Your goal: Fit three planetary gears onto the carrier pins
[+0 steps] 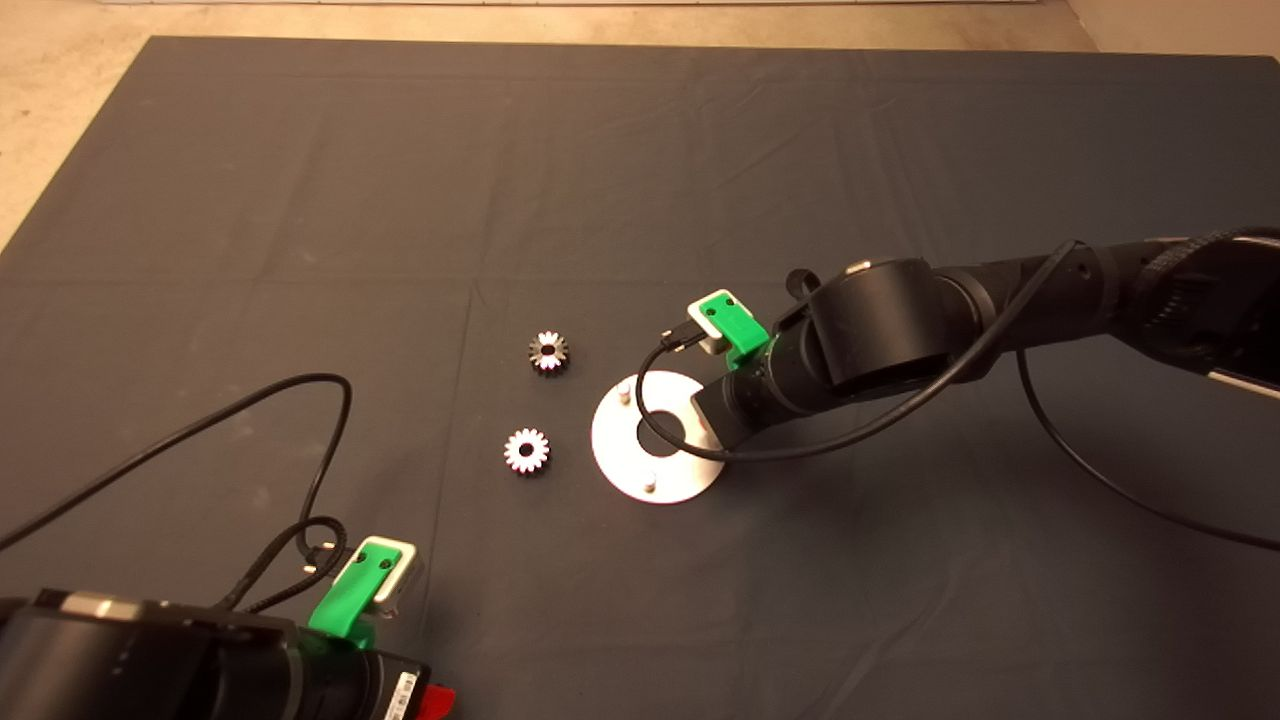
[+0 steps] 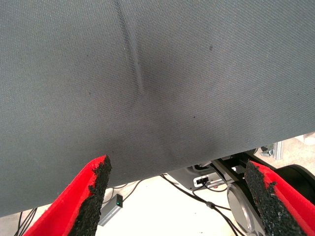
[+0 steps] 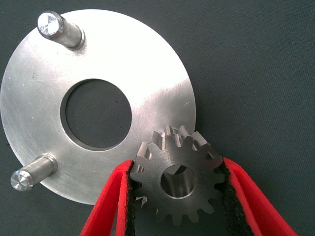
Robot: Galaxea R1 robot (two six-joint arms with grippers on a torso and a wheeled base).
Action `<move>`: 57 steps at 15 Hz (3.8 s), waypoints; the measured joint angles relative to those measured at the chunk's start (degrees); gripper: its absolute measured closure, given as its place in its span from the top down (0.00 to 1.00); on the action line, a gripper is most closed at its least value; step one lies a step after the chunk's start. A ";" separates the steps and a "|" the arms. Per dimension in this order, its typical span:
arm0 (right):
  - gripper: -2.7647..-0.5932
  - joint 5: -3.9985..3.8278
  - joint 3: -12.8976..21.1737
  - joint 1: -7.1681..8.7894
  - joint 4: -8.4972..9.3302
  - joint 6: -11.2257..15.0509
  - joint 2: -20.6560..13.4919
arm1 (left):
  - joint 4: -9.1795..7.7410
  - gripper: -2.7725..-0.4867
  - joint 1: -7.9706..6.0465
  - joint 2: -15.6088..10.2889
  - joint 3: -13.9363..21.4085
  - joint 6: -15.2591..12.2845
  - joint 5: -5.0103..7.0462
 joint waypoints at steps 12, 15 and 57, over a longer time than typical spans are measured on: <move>0.16 0.37 -0.02 -0.20 -0.88 0.01 0.03 | 0.02 0.63 0.00 0.00 0.00 0.00 0.00; 0.16 0.01 -0.40 -0.60 -1.38 0.02 0.71 | 0.10 0.63 0.00 0.02 0.00 0.00 -0.01; 0.41 0.06 -0.74 -0.71 -3.03 0.09 1.77 | 0.16 0.63 0.00 -0.18 0.00 0.00 0.01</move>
